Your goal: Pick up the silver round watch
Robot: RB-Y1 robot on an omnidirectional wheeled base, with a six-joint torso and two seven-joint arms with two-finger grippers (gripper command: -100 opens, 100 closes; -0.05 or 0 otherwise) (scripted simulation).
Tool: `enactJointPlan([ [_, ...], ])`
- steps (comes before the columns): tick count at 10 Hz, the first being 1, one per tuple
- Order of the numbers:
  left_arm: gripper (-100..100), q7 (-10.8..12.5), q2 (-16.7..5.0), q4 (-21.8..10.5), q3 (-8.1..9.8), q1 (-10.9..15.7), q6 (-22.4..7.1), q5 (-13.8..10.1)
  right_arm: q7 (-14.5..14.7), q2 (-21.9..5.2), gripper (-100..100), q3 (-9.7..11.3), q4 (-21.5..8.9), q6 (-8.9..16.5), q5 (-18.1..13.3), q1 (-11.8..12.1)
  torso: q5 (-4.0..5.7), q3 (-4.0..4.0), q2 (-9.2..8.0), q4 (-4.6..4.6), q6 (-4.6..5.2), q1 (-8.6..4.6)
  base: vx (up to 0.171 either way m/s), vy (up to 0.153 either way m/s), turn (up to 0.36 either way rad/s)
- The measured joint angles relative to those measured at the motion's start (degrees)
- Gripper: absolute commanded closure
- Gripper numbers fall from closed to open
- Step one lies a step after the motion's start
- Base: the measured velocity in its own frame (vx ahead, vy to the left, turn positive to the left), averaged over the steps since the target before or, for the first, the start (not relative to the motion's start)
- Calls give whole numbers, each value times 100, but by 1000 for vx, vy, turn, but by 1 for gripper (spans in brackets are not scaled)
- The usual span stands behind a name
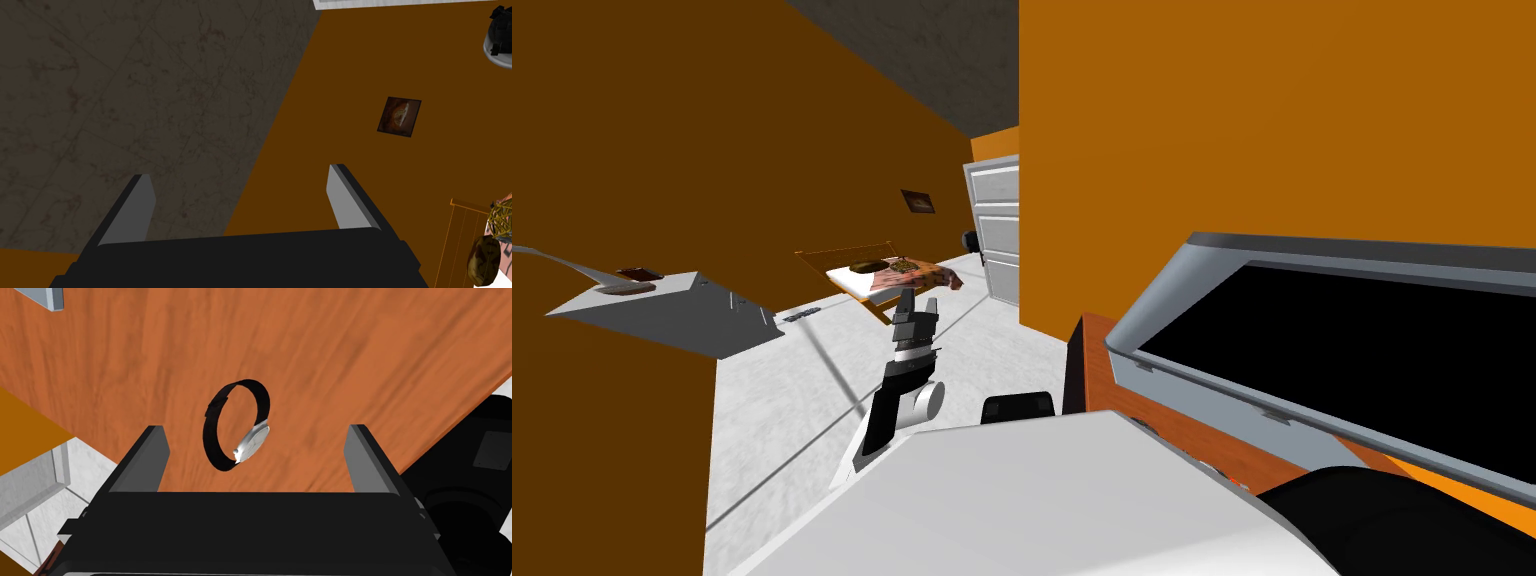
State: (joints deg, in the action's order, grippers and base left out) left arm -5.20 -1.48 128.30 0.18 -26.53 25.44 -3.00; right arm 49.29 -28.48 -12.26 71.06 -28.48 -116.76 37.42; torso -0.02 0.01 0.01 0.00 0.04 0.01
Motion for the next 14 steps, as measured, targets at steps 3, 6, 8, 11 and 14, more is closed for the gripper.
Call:
enactJointPlan([
  [3,0,0,0,0,0,0,0,0,83,203,-100,167,-291,288,-34,-134,0,-2,-3,1,0,4,1,-11,18],
  [6,0,0,1,0,-1,0,0,0,95,197,100,162,-280,317,-26,-158,20,2,-6,-9,10,-5,1,0,5],
  [8,0,0,0,0,0,0,0,0,95,196,100,161,-279,319,-26,-157,28,2,-6,-9,10,-23,0,0,0],
  [11,0,0,1,0,-1,0,0,0,85,110,-100,121,-273,333,-17,-181,25,1,-7,-9,8,-11,-7,55,31],
  [14,0,0,1,0,-1,0,0,0,-60,-162,-100,47,-105,311,79,0,18,1,-8,-9,10,19,3,111,49],
])
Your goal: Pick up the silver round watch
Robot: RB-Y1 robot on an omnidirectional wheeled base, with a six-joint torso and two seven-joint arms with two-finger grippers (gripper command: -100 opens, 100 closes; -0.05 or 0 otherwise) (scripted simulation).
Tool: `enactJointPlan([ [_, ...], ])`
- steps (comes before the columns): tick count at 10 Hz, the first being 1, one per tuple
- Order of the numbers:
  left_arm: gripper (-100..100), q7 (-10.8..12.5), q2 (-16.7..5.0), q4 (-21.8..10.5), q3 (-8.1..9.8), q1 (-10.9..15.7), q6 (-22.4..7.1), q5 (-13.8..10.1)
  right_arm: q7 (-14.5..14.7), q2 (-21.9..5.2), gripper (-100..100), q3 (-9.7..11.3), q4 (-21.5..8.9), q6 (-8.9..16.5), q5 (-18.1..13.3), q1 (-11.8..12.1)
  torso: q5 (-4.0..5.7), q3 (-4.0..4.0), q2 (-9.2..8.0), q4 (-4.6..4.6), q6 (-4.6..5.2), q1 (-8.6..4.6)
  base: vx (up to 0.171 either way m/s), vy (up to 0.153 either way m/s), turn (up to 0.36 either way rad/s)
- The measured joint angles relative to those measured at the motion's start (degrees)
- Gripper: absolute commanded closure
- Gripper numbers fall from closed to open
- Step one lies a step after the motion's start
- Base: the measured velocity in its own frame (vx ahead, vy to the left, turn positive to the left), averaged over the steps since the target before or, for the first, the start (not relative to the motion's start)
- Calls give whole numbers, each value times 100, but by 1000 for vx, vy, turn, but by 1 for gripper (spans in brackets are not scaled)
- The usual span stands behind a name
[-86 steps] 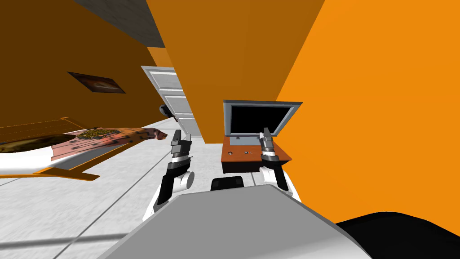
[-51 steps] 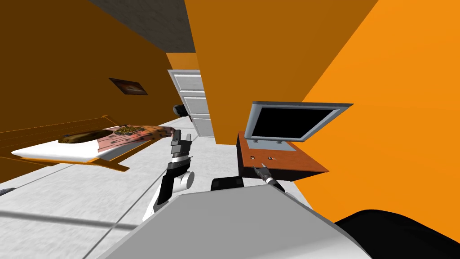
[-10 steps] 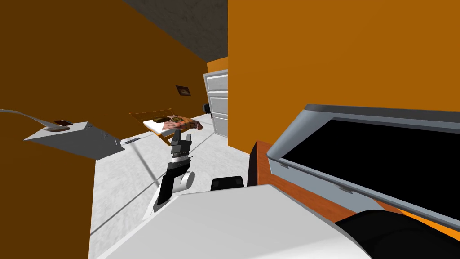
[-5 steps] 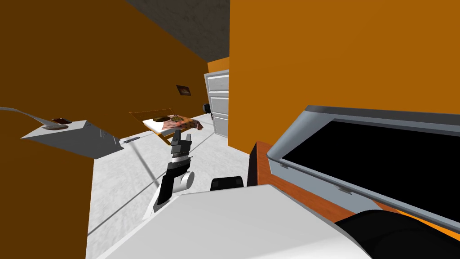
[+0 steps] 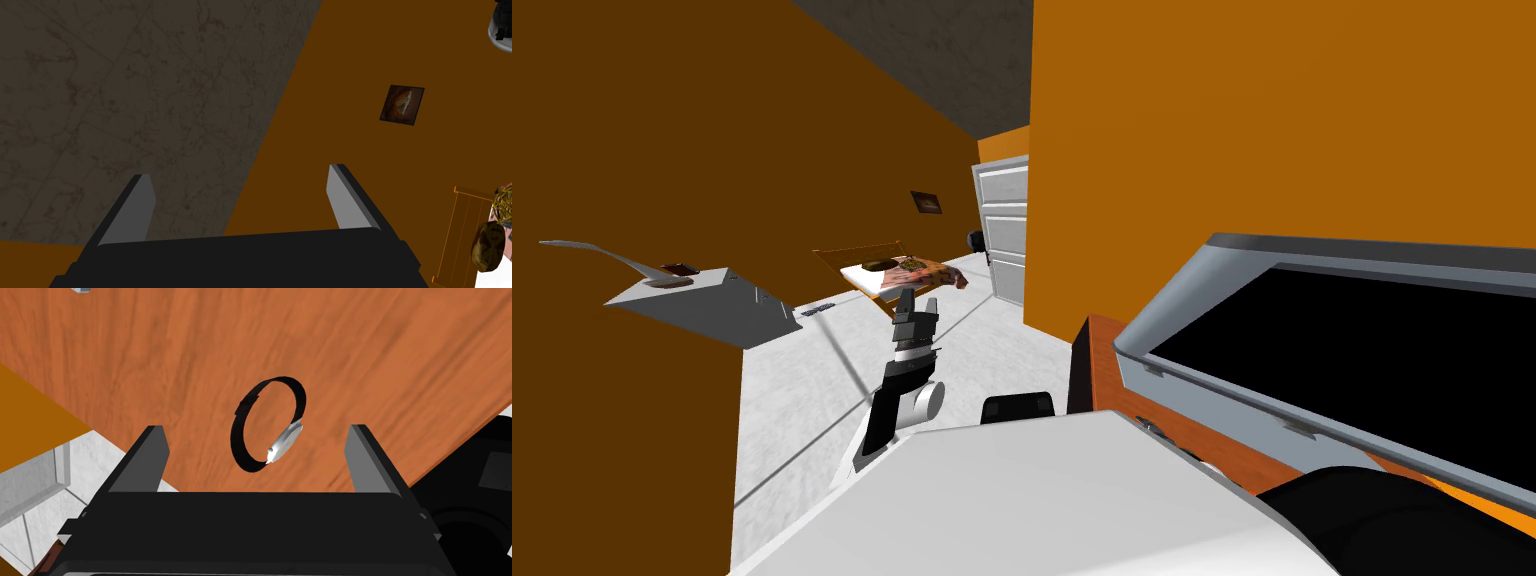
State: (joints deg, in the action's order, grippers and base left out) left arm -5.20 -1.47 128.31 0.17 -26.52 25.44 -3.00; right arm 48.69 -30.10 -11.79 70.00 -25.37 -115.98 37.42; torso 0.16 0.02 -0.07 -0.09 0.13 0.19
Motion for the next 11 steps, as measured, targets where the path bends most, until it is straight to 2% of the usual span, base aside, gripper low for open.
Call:
enactJointPlan([
  [3,0,0,0,0,0,-1,0,0,-116,-161,-100,143,-135,-44,277,126,3,16,30,-6,-1,-12,74,78,101],
  [4,0,0,-1,0,1,-1,0,0,-61,-185,-100,228,-319,-39,474,102,5,19,33,-7,-1,-19,86,42,48],
  [5,0,0,-1,0,1,-1,0,0,-61,-198,-100,269,-319,-53,569,202,5,19,32,-7,1,-27,60,20,12],
  [7,0,0,-1,0,1,-1,0,0,-230,-230,-100,320,-310,-134,615,316,8,17,30,-6,0,-37,99,15,55],
  [9,0,0,-1,0,1,-1,0,0,-322,-244,-100,408,-537,-208,785,340,9,21,36,-8,0,-40,74,13,15],
  [11,0,0,-1,0,2,-1,0,0,-498,-272,-100,427,-499,-283,769,446,9,12,21,-5,1,-45,91,-10,-7],
])
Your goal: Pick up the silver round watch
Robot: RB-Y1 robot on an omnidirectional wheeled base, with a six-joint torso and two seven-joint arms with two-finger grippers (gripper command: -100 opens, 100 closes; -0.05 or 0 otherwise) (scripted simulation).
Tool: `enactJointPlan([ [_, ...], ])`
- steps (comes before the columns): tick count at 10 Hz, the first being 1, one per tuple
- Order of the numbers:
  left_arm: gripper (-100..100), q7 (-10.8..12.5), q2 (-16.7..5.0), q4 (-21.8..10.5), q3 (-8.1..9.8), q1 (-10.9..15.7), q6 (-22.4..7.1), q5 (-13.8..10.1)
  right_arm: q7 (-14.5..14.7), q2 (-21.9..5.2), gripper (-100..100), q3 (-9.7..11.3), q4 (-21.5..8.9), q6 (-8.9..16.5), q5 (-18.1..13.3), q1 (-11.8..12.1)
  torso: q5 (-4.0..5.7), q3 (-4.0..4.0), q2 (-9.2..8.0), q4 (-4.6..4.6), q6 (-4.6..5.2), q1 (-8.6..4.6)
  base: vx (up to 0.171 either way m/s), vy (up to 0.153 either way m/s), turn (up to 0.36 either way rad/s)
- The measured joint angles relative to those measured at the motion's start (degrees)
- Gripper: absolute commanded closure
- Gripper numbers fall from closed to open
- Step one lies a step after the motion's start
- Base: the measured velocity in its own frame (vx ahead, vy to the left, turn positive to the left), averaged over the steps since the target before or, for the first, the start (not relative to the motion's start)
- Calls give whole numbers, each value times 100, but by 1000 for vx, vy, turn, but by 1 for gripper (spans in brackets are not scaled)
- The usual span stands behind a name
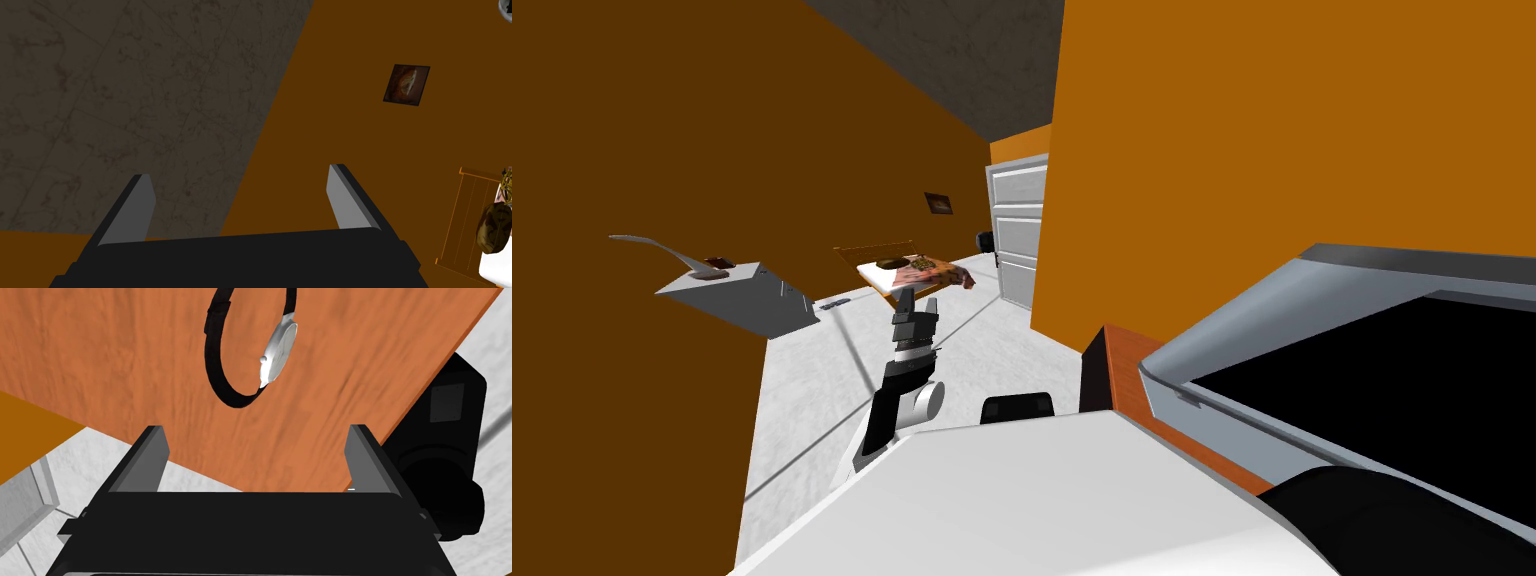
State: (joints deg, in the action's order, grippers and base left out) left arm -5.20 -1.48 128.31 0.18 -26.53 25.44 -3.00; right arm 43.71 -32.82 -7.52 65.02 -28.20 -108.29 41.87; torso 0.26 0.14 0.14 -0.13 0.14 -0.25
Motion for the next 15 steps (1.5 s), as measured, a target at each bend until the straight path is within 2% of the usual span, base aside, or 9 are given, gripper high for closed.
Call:
enactJointPlan([
  [1,0,0,0,0,0,-1,0,0,-117,-1,-100,21,-73,-60,71,85,2,10,19,-3,1,-6,168,-13,-22],
  [3,0,0,0,0,1,-1,0,0,-101,-28,-100,13,-421,-198,368,75,3,23,40,-9,-2,-13,134,-33,-10],
  [5,0,0,0,0,0,0,0,0,-338,-33,-100,31,-351,-275,291,164,3,6,9,-2,0,-10,103,-40,-41],
  [6,0,0,-1,0,1,-1,0,0,-352,20,-100,36,-575,-320,396,109,5,14,26,-5,0,-20,133,-50,-29],
  [9,0,0,-1,0,1,-1,0,0,-536,15,-100,9,-646,-488,463,195,5,8,14,-3,-1,-23,111,-64,-70],
  [13,0,0,-2,0,2,-2,0,0,-837,132,-100,-71,-931,-801,518,268,13,16,27,-6,2,-57,134,-129,-140],
  [14,0,0,-1,0,1,-1,0,0,-874,155,-100,-105,-1082,-891,539,224,13,15,24,-5,-2,-51,52,-46,-7],
  [15,0,0,-1,0,1,0,0,0,-872,156,0,-110,-1103,-910,543,218,8,3,2,-1,-4,-28,11,-10,6],
])
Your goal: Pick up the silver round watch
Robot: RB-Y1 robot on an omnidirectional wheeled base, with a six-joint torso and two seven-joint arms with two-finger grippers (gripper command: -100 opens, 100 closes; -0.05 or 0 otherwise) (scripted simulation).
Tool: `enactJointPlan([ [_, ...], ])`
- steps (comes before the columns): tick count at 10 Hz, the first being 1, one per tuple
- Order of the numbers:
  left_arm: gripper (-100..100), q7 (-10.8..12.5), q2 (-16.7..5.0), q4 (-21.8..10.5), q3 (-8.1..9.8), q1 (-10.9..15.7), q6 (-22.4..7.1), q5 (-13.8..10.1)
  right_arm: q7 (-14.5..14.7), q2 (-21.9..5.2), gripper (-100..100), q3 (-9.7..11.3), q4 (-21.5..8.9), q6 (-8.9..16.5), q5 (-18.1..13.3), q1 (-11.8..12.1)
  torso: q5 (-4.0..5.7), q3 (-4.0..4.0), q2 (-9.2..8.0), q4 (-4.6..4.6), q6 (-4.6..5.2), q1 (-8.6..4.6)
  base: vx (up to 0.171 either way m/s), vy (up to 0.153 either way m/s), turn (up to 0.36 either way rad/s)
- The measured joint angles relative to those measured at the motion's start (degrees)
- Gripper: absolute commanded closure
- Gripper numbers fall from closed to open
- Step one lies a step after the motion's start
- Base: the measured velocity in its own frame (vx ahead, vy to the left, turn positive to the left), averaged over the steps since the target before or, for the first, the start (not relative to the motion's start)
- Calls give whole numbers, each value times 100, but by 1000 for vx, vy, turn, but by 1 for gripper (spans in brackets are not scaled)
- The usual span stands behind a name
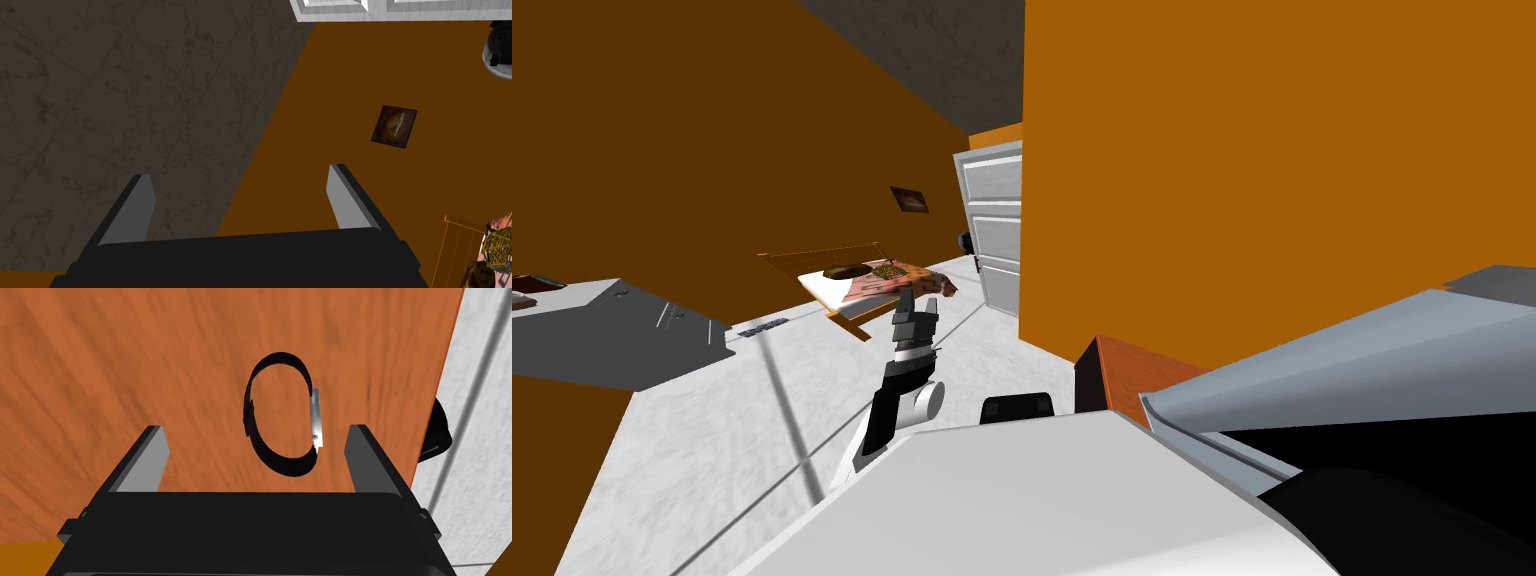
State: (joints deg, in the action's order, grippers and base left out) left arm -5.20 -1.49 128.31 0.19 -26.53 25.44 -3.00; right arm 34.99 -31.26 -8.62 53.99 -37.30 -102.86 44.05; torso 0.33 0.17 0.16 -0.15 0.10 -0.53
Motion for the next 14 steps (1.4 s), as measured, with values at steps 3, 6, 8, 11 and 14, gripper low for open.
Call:
enactJointPlan([
  [3,0,0,1,0,-1,1,0,0,-96,96,-100,115,-43,171,-59,-60,-5,-19,-31,8,1,22,-10,-7,36],
  [6,0,0,1,0,-1,1,0,0,6,183,100,189,-268,328,-12,-197,-7,-19,-31,7,2,25,-4,2,5],
  [8,0,0,1,0,-1,1,0,0,8,184,100,194,-271,319,-15,-191,-7,-19,-28,10,-1,21,0,0,0],
  [11,0,0,1,0,-1,1,0,0,7,183,0,189,-268,326,-13,-195,-5,-18,-29,8,1,20,0,0,0],
  [14,0,0,1,0,0,1,0,0,29,87,100,81,-143,161,-3,-105,-5,-15,-26,6,3,17,10,-3,-43],
])
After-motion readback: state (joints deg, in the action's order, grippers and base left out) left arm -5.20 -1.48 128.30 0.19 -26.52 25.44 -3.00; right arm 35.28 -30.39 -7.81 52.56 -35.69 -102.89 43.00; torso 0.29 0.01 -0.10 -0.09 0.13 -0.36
